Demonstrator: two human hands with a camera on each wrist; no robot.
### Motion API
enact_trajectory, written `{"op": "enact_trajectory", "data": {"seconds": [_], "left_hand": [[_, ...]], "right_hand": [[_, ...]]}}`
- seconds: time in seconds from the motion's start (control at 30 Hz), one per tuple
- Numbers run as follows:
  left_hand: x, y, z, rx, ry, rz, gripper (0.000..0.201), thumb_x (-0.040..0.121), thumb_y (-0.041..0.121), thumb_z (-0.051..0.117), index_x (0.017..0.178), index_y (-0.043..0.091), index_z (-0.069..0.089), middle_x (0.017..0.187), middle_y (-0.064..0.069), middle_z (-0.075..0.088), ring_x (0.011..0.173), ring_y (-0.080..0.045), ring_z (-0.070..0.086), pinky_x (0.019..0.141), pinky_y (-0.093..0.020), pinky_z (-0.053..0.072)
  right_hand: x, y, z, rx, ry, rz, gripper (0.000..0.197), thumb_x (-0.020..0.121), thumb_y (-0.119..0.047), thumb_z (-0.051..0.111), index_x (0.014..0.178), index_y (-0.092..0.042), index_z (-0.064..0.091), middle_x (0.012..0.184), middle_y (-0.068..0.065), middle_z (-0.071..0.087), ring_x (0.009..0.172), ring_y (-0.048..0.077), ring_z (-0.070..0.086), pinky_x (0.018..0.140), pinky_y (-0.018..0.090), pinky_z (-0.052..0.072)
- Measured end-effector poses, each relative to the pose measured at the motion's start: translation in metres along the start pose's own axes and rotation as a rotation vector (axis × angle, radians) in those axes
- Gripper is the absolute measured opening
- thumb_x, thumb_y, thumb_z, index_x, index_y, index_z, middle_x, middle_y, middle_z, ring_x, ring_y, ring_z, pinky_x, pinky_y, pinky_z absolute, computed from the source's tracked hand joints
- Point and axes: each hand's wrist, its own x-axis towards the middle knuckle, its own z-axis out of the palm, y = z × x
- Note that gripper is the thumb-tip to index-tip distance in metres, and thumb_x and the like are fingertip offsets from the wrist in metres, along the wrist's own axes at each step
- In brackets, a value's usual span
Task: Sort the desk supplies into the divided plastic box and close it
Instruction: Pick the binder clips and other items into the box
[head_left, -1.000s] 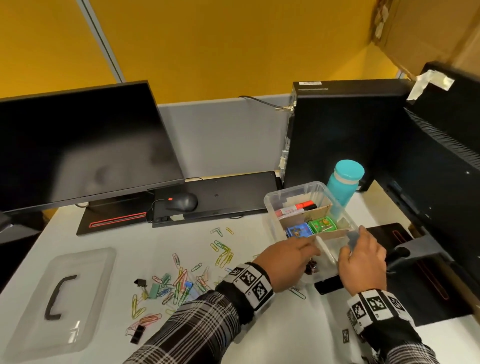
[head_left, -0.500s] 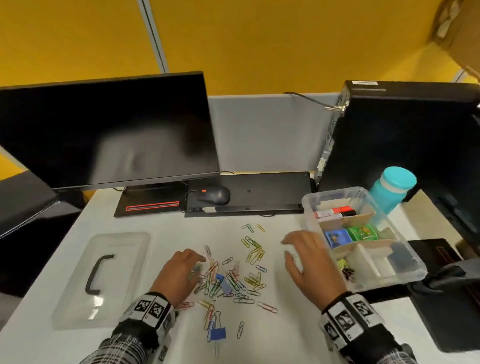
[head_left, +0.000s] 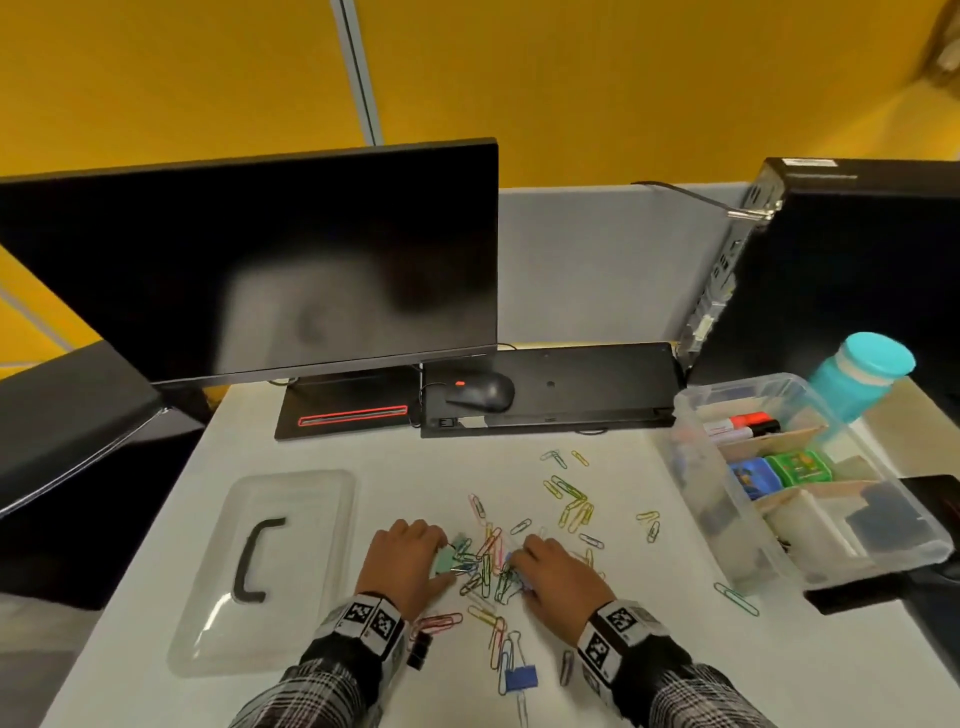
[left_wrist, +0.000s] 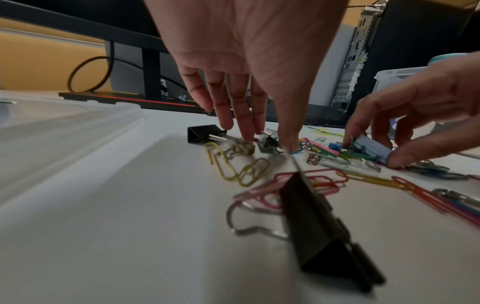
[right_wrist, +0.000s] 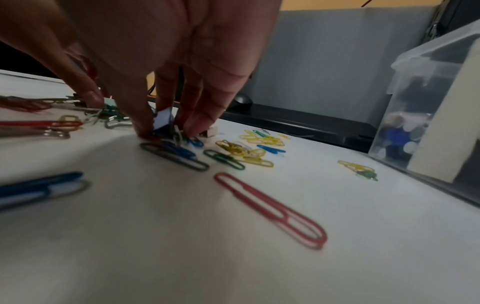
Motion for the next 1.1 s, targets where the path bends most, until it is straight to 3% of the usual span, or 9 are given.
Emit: {"op": "enact_trajectory", "data": {"seconds": [0.17, 0.3, 0.4, 0.5, 0.67, 0.77, 0.9, 1.0, 1.1], "left_hand": [[0.001, -0.007, 0.001, -0.076, 0.000, 0.052, 0.040, 0.082, 0.054, 0.056, 0.113, 0.029, 0.050, 0.112, 0.011, 0.056, 0.102, -0.014, 0.049, 0.083, -0.028, 0.035], [-0.001, -0.013, -0.006, -0.498, -0.017, 0.039, 0.030, 0.080, 0.036, 0.069, 0.101, 0.028, 0.051, 0.101, 0.011, 0.058, 0.090, -0.006, 0.054, 0.076, -0.019, 0.044], [0.001, -0.018, -0.009, -0.751, -0.008, 0.006, 0.028, 0.077, 0.020, 0.073, 0.093, 0.027, 0.052, 0.089, 0.010, 0.062, 0.075, -0.002, 0.059, 0.067, -0.015, 0.048], [0.005, -0.017, -0.013, -0.893, 0.011, -0.041, 0.027, 0.080, 0.008, 0.069, 0.093, 0.026, 0.053, 0.090, 0.006, 0.060, 0.073, -0.007, 0.058, 0.063, -0.019, 0.051], [0.008, -0.016, -0.015, -0.974, -0.024, -0.050, 0.035, 0.086, 0.001, 0.060, 0.107, 0.029, 0.057, 0.097, 0.001, 0.054, 0.077, -0.017, 0.058, 0.062, -0.029, 0.055], [0.009, -0.018, -0.013, -0.968, -0.010, -0.054, 0.030, 0.088, 0.002, 0.057, 0.102, 0.029, 0.059, 0.100, 0.000, 0.054, 0.075, -0.019, 0.060, 0.062, -0.033, 0.057], [0.010, -0.023, -0.010, -1.031, -0.026, -0.080, 0.026, 0.090, 0.001, 0.048, 0.097, 0.024, 0.056, 0.098, -0.009, 0.060, 0.069, -0.020, 0.061, 0.059, -0.034, 0.056], [0.011, -0.022, -0.007, -1.051, -0.056, -0.119, 0.020, 0.093, 0.005, 0.042, 0.092, 0.021, 0.054, 0.086, -0.014, 0.061, 0.063, -0.019, 0.056, 0.057, -0.033, 0.050], [0.011, -0.019, -0.006, -1.068, -0.103, -0.170, 0.027, 0.096, 0.006, 0.034, 0.084, 0.017, 0.055, 0.071, -0.008, 0.052, 0.060, -0.020, 0.045, 0.059, -0.032, 0.037]], "right_hand": [[-0.006, 0.005, 0.004, 0.106, 0.063, 0.009, 0.046, 0.089, -0.010, 0.043, 0.133, -0.023, 0.042, 0.126, 0.001, 0.047, 0.114, 0.021, 0.045, 0.088, 0.033, 0.043], [-0.014, 0.012, 0.003, 0.452, 0.174, 0.139, 0.048, 0.088, -0.016, 0.051, 0.133, -0.029, 0.043, 0.117, -0.007, 0.053, 0.107, 0.011, 0.046, 0.086, 0.018, 0.038], [-0.019, 0.019, -0.001, 0.711, 0.273, 0.227, 0.051, 0.081, -0.017, 0.062, 0.124, -0.038, 0.045, 0.097, -0.008, 0.058, 0.093, 0.009, 0.053, 0.082, 0.020, 0.043], [-0.019, 0.026, -0.010, 1.063, 0.298, 0.285, 0.043, 0.083, -0.002, 0.063, 0.116, -0.028, 0.055, 0.085, 0.002, 0.058, 0.076, 0.012, 0.056, 0.072, 0.022, 0.051], [-0.018, 0.036, -0.013, 1.281, 0.282, 0.405, 0.024, 0.076, 0.006, 0.066, 0.090, -0.013, 0.061, 0.087, 0.007, 0.057, 0.083, 0.026, 0.061, 0.081, 0.039, 0.053], [-0.015, 0.037, -0.014, 1.449, 0.257, 0.490, 0.018, 0.086, 0.009, 0.049, 0.089, -0.009, 0.054, 0.075, 0.009, 0.052, 0.070, 0.026, 0.059, 0.066, 0.031, 0.053], [-0.015, 0.038, -0.014, 1.330, 0.144, 0.489, 0.027, 0.087, 0.007, 0.042, 0.104, -0.009, 0.056, 0.061, 0.007, 0.049, 0.056, 0.019, 0.046, 0.055, 0.027, 0.042], [-0.016, 0.038, -0.014, 1.144, 0.072, 0.481, 0.026, 0.090, -0.001, 0.048, 0.110, -0.016, 0.057, 0.072, 0.002, 0.053, 0.057, 0.013, 0.049, 0.055, 0.022, 0.043], [-0.017, 0.041, -0.016, 1.054, 0.065, 0.429, 0.025, 0.089, -0.001, 0.051, 0.106, -0.016, 0.060, 0.081, 0.003, 0.056, 0.058, 0.008, 0.052, 0.060, 0.021, 0.046]]}}
